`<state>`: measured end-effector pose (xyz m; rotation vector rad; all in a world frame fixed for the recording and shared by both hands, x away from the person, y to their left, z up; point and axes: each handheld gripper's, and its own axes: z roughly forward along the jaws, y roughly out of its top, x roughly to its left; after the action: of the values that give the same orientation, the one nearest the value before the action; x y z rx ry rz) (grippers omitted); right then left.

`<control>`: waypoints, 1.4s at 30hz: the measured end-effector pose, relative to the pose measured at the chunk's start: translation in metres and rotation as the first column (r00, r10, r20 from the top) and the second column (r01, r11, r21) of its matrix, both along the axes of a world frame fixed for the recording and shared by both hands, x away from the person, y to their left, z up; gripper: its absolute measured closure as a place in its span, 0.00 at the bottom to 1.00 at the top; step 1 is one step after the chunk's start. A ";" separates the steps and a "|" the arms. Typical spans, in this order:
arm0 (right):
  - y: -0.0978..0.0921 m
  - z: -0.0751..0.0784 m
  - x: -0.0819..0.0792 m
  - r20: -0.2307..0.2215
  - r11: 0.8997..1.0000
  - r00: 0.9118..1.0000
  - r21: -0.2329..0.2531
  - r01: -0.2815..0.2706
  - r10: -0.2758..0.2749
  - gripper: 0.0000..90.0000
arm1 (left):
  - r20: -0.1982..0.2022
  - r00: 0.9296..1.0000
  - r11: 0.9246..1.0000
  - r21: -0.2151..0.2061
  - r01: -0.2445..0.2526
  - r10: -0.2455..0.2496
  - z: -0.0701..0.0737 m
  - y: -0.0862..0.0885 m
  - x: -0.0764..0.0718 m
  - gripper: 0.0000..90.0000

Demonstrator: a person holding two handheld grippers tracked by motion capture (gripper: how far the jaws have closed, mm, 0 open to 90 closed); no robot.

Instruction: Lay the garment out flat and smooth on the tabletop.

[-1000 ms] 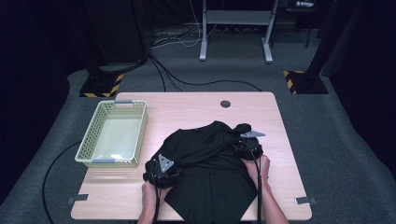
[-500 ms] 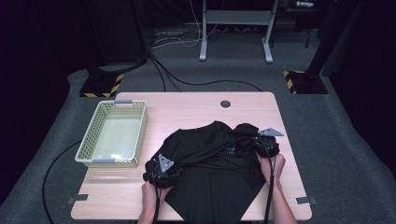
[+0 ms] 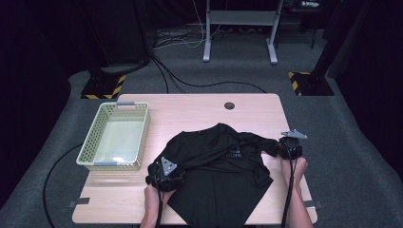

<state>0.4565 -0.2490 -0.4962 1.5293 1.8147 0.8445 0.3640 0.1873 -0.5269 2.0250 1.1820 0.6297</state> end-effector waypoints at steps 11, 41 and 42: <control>0.086 -0.014 -0.008 -0.126 0.965 0.957 0.009 -0.264 0.263 0.56 | -0.001 1.000 1.000 0.000 0.000 0.000 0.000 0.000 0.000 0.40; -0.035 -0.012 -0.087 -0.039 0.987 0.986 0.018 0.161 -0.160 0.80 | -0.004 1.000 1.000 -0.003 -0.001 0.001 0.000 0.000 0.000 0.40; -0.034 -0.009 -0.088 -0.026 0.986 0.986 0.005 0.168 -0.168 0.79 | -0.004 1.000 1.000 -0.003 -0.001 0.001 0.000 0.000 0.000 0.40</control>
<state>0.3687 -0.2829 -0.5051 1.6775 1.6743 0.7546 0.3641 0.1876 -0.5269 2.0240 1.1853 0.6238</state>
